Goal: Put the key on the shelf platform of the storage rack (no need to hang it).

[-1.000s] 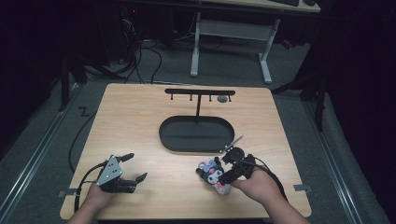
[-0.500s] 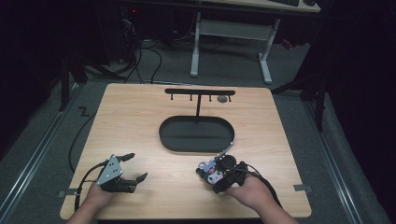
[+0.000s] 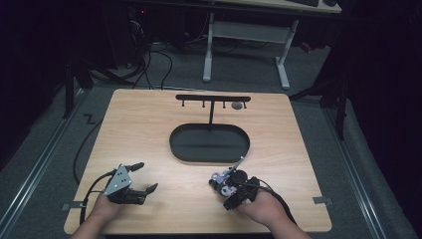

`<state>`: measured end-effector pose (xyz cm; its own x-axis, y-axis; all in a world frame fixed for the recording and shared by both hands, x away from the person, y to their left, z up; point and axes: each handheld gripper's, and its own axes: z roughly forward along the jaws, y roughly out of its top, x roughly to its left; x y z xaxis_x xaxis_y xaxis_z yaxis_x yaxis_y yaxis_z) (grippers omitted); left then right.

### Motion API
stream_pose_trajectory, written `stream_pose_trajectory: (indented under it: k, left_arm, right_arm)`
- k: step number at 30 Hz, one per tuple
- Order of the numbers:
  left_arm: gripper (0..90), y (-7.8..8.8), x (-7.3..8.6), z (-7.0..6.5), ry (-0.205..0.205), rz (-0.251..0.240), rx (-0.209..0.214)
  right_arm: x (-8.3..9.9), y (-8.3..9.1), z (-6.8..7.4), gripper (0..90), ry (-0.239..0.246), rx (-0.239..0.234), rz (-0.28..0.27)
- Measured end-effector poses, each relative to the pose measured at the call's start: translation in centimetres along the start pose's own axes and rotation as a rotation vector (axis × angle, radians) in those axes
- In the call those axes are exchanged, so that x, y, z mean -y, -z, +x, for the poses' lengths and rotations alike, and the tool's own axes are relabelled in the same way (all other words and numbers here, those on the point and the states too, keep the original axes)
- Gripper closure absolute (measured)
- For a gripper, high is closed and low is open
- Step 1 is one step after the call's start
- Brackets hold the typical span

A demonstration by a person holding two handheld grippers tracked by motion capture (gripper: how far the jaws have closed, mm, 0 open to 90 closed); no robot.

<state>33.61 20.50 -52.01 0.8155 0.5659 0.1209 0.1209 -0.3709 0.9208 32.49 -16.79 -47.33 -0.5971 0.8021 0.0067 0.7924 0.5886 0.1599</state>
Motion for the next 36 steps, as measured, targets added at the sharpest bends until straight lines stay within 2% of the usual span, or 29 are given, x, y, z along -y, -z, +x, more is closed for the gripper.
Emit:
stream_pose_trajectory:
  k: [8, 14, 17, 19, 27, 31, 36]
  left_arm:
    - [15.4, 0.0, 0.0, 0.0, -0.004, 0.003, 0.0]
    - [15.4, 0.0, 0.0, 0.0, -0.006, 0.004, -0.001]
    - [15.4, 0.0, 0.0, 0.0, -0.002, 0.004, 0.0]
    - [15.4, 0.0, 0.0, 0.0, -0.003, 0.005, 0.0]
    - [15.4, 0.0, 0.0, -0.1, -0.006, 0.005, 0.0]
    - [15.4, 0.0, 0.0, -0.1, -0.004, 0.005, -0.004]
    - [15.4, 0.0, 0.0, -0.1, -0.004, 0.005, -0.002]
  right_arm:
    - [0.2, -0.5, -0.1, 18.9, 0.01, 0.011, 0.012]
    - [0.4, -0.8, -0.2, 27.7, 0.0, 0.014, 0.017]
    - [0.4, -0.8, -0.3, 29.1, 0.001, 0.023, 0.014]
    - [0.3, -0.8, -0.4, 32.2, -0.018, 0.014, 0.017]
    - [0.4, -0.8, -0.1, 45.3, -0.009, 0.031, -0.004]
    - [0.3, -0.4, -0.2, 46.9, -0.015, 0.006, -0.006]
    - [0.1, 0.4, -0.4, 47.0, -0.013, 0.002, -0.025]
